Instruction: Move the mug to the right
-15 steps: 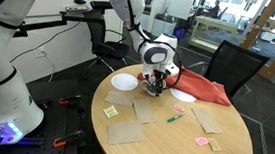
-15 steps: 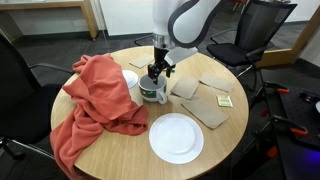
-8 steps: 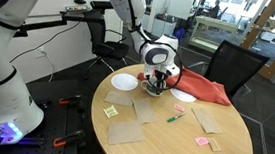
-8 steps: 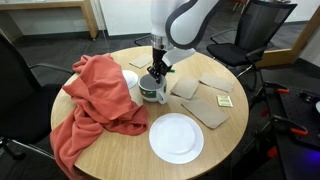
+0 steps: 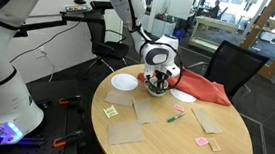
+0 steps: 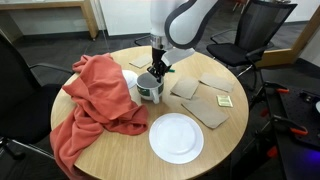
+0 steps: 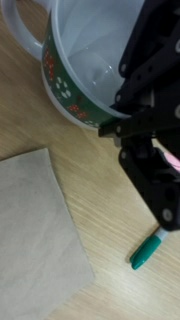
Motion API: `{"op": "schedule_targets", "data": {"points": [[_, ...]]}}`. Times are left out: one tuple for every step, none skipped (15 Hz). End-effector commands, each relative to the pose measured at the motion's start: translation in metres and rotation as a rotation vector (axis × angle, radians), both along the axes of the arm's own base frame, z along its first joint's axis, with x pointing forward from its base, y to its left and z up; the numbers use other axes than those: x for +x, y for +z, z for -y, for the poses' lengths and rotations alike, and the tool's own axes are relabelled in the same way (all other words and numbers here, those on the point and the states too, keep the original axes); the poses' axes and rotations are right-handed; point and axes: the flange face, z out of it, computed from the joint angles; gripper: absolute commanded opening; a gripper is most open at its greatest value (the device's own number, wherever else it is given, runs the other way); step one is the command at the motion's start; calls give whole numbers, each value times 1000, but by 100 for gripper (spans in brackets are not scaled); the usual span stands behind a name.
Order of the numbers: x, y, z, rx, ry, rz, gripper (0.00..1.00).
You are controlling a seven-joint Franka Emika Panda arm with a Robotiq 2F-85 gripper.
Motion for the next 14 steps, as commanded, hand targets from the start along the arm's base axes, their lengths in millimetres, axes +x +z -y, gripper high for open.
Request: {"op": "schedule_targets", "data": {"points": [[2, 16, 5, -2, -47, 0, 3], [1, 20, 8, -2, -55, 1, 3], [0, 22, 12, -2, -62, -3, 3], [-1, 25, 16, -7, -79, -8, 3], [-2, 26, 21, -10, -89, -14, 3], [-3, 29, 26, -14, -98, -22, 3], [-4, 30, 31, -19, -111, -30, 3], [-5, 32, 37, -23, -124, -38, 3], [-6, 35, 42, -27, -130, -45, 3], [-7, 37, 47, -33, -139, -51, 3], [-8, 40, 53, -35, -150, -54, 3], [-9, 43, 60, -36, -161, -55, 3], [-10, 45, 67, -39, -173, -56, 3], [-11, 47, 73, -40, -184, -56, 3]]}}
